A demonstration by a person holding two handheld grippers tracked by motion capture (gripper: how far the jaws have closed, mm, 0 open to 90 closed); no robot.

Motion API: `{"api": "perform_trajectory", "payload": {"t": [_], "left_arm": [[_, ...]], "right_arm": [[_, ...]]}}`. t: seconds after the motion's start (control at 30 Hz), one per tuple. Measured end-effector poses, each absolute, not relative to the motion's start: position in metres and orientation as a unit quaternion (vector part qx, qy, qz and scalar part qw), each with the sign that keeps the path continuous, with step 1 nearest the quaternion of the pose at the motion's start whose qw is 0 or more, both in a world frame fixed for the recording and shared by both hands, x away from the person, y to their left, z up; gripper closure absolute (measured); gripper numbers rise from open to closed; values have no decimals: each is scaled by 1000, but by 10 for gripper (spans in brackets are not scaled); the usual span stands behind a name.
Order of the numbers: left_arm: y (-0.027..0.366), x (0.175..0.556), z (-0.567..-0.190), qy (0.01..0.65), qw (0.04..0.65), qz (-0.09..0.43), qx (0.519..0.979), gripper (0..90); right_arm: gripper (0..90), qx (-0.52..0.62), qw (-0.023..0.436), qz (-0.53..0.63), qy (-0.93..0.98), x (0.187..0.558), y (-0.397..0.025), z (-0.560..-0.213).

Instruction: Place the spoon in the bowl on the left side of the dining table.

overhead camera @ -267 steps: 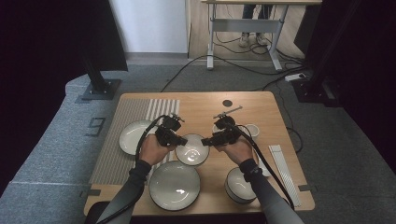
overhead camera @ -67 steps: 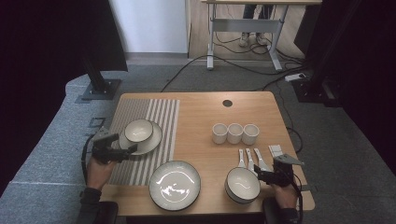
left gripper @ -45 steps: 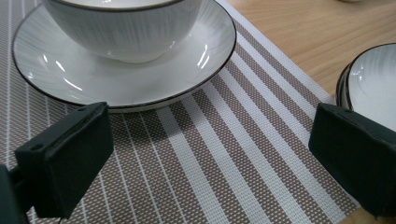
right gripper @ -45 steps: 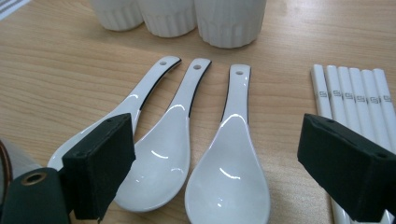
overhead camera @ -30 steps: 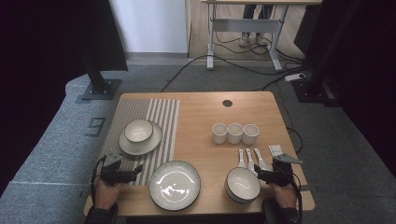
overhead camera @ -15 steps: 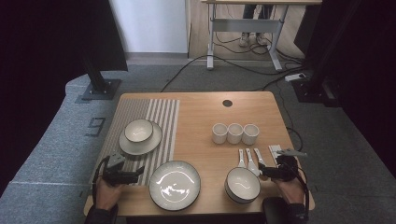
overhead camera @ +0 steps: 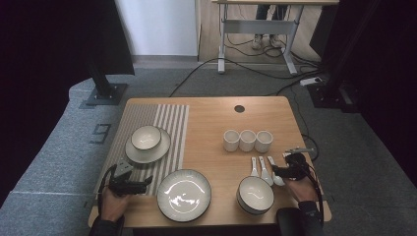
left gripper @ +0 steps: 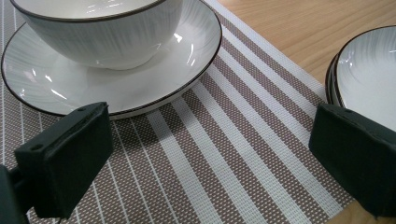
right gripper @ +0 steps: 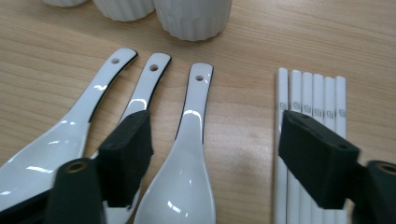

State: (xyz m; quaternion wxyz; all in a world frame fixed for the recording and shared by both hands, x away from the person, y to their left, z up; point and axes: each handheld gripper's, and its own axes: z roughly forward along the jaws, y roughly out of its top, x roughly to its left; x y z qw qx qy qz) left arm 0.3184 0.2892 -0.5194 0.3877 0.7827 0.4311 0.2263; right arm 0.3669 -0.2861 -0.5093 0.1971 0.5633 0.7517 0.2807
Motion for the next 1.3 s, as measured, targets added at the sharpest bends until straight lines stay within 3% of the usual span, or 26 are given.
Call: {"api": "perform_trajectory", "payload": {"t": [0.3, 0.7, 1.13, 1.3], "left_arm": [[289, 318, -519, 429, 387, 226, 784, 0], [288, 318, -520, 426, 384, 228, 787, 2], [286, 318, -520, 423, 382, 228, 789, 4], [286, 318, -520, 422, 382, 228, 790, 6]], "right_arm": [[450, 567, 192, 253, 760, 381, -280, -520], [556, 565, 183, 238, 768, 389, -269, -528], [729, 569, 178, 250, 763, 386, -270, -531], [737, 567, 185, 245, 765, 385, -269, -530]]}}
